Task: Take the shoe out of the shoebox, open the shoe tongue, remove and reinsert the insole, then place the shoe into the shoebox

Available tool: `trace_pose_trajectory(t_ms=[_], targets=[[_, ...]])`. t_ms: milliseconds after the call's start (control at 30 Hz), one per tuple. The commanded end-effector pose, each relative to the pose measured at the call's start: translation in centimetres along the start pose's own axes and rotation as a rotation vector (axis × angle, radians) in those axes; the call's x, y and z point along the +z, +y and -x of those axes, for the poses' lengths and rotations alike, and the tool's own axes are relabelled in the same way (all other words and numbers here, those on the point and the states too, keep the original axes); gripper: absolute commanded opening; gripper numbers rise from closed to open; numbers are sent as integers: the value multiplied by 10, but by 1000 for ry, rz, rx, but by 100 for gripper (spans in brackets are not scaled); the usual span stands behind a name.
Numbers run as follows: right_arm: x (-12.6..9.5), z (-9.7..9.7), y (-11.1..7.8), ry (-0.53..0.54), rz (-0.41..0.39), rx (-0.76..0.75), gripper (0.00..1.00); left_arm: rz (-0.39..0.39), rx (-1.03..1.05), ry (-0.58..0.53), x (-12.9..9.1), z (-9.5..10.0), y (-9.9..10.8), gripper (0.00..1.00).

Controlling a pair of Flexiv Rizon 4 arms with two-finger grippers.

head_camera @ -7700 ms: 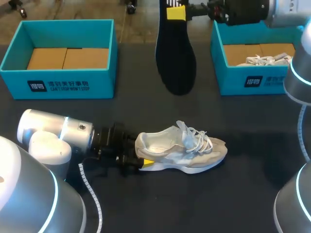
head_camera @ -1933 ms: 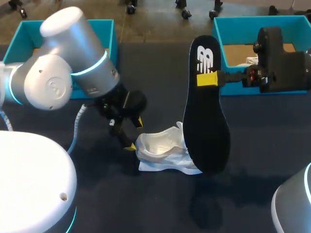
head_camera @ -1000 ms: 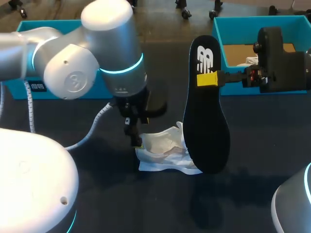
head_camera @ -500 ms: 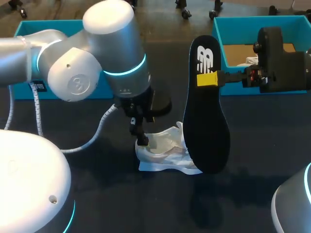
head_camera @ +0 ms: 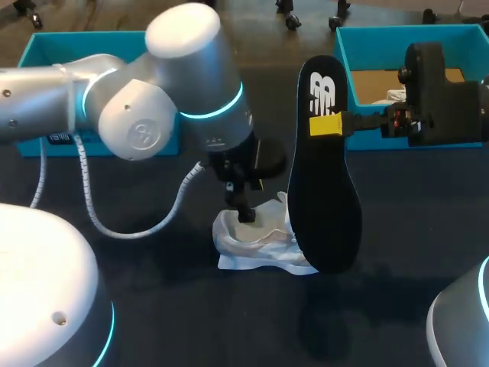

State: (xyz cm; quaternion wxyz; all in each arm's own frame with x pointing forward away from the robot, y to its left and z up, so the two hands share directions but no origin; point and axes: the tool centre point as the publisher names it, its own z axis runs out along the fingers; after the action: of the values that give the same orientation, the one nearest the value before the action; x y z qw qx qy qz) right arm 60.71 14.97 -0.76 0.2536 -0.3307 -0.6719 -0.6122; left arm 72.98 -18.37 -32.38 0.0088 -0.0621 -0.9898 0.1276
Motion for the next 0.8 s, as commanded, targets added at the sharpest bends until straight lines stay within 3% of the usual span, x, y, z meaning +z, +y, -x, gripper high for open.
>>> trace_pose_trajectory(t_ms=[33,100,133,267,400,533,633,700,733,800], targets=[[2,0,0,-2,1,1,0,5,-9,28,21,15,-11,84],[2,0,0,-2,1,1,0,15,-5,33,28,19,-13,78],[2,0,0,-2,1,1,0,16,-5,36,31,20,-14,69],[2,0,0,-2,1,1,0,23,-6,52,42,24,-16,72],[2,0,0,-2,1,1,0,17,-4,74,50,25,-18,62],[2,0,0,-2,1,1,0,8,-8,97,59,27,-23,60],[2,0,0,-2,1,1,0,7,-8,112,63,27,-27,42],[2,0,0,-2,1,1,0,5,-4,116,64,25,-28,36],[2,0,0,-2,1,1,0,5,-4,117,64,24,-27,27],[2,0,0,-2,1,1,0,6,-3,119,65,21,-26,24]])
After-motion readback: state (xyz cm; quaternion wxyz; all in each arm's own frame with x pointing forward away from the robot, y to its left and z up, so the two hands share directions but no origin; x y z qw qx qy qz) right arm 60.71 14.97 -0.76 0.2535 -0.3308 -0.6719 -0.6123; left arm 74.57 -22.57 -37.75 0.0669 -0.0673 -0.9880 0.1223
